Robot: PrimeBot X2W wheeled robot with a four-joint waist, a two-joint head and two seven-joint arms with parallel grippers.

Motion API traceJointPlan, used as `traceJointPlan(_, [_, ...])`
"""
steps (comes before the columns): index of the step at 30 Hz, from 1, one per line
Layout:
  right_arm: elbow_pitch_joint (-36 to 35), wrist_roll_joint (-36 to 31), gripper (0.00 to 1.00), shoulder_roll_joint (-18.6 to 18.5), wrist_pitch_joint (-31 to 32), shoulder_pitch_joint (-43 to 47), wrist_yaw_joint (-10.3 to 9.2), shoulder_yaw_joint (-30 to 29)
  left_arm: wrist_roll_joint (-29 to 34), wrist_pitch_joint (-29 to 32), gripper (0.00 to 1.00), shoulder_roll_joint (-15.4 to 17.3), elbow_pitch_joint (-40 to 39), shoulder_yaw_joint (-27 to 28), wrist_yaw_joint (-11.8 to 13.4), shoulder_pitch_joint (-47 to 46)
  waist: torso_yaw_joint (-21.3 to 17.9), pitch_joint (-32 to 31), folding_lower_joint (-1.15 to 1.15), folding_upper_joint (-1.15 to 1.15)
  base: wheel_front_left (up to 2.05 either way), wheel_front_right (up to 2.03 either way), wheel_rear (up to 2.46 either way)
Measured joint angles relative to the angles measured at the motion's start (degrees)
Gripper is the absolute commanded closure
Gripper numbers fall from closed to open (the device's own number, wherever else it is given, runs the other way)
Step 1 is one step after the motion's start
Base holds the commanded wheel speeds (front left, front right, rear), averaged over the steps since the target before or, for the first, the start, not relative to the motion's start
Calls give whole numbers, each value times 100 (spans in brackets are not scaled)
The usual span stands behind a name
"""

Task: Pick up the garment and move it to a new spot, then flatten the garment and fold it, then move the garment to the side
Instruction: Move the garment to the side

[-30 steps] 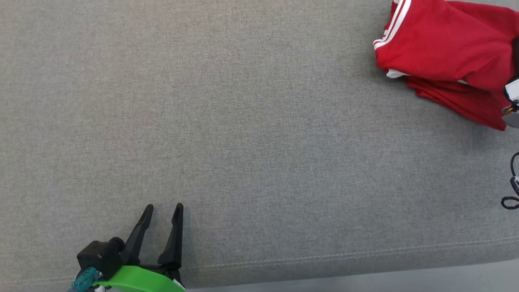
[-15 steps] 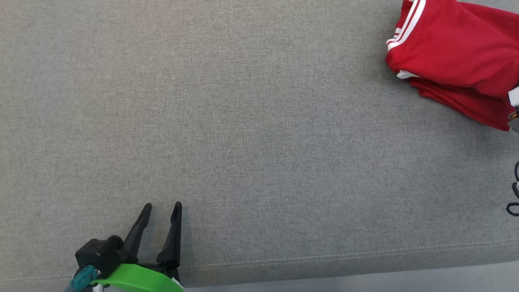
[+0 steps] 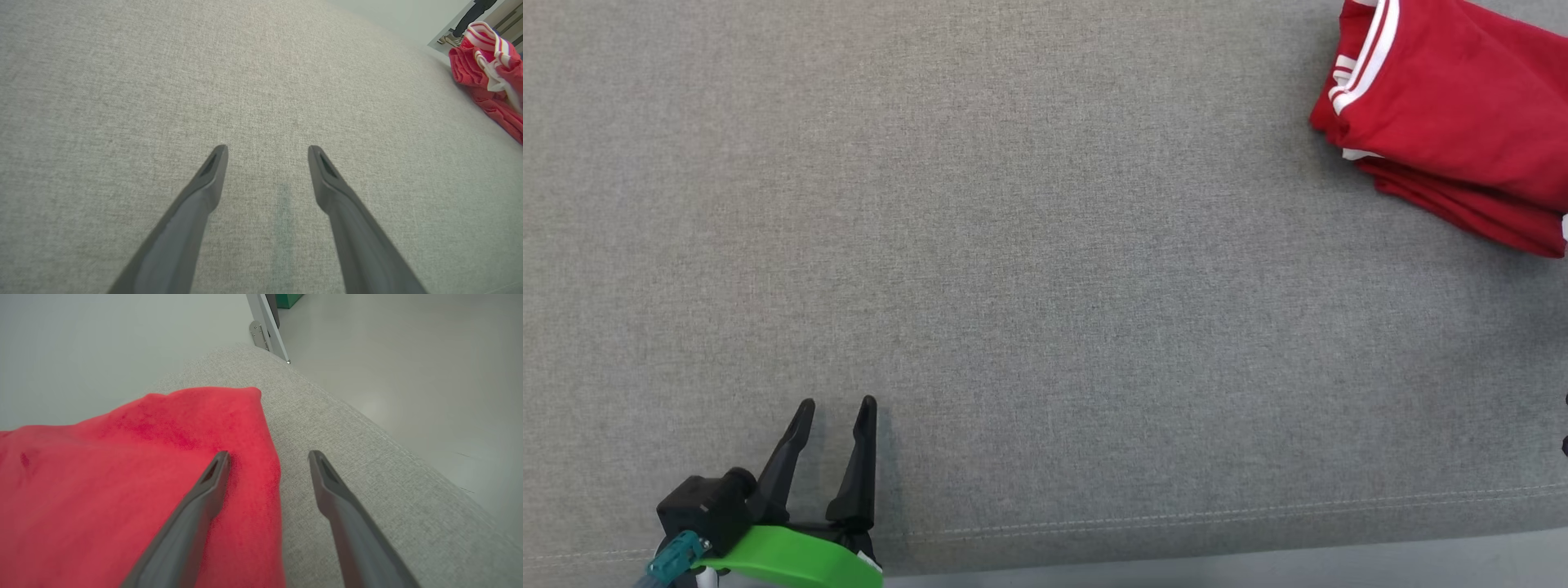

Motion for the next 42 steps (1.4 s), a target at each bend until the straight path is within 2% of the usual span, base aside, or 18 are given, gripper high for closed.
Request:
traceJointPlan(9, [167,-105,0,55,-141,52,-37,54,-1,-9,0,4,-18,33,3,-12,36,-98,0,0,0,0,0])
traceJointPlan(13, [-26,-264,0,21,-194,50,146,41,-9,-86,0,-52,69,70,3,-77,52,-250,0,0,0,0,0])
traceJointPlan(15, [-108,-398,0,-37,-218,57,216,92,-22,-112,0,-93,137,103,3,-105,60,-358,0,0,0,0,0])
traceJointPlan(18, [-213,-731,0,-242,-221,125,223,208,-22,-153,0,-100,268,156,3,-108,69,-547,0,0,0,0,0])
traceJointPlan(23, [-695,-1072,0,-560,-221,290,200,-19,4,-204,0,-74,443,244,3,-109,81,-907,0,0,0,0,0])
traceJointPlan(26, [-987,-1280,0,-595,-227,484,199,-97,53,-216,0,-25,544,307,3,-110,85,-1135,0,0,0,0,0])
traceJointPlan(28, [-1178,-1412,0,-588,-227,677,129,-127,88,-260,0,16,625,360,3,-112,87,-1289,0,0,0,0,0])
traceJointPlan(32, [-1574,-1706,0,-438,-229,1077,51,-127,94,-299,0,54,829,455,48,-104,89,-1608,0,0,0,0,0])
traceJointPlan(42, [-2403,-2199,0,283,-229,2346,-120,-51,94,-328,0,-36,1307,513,48,162,59,-2419,0,0,0,0,0])
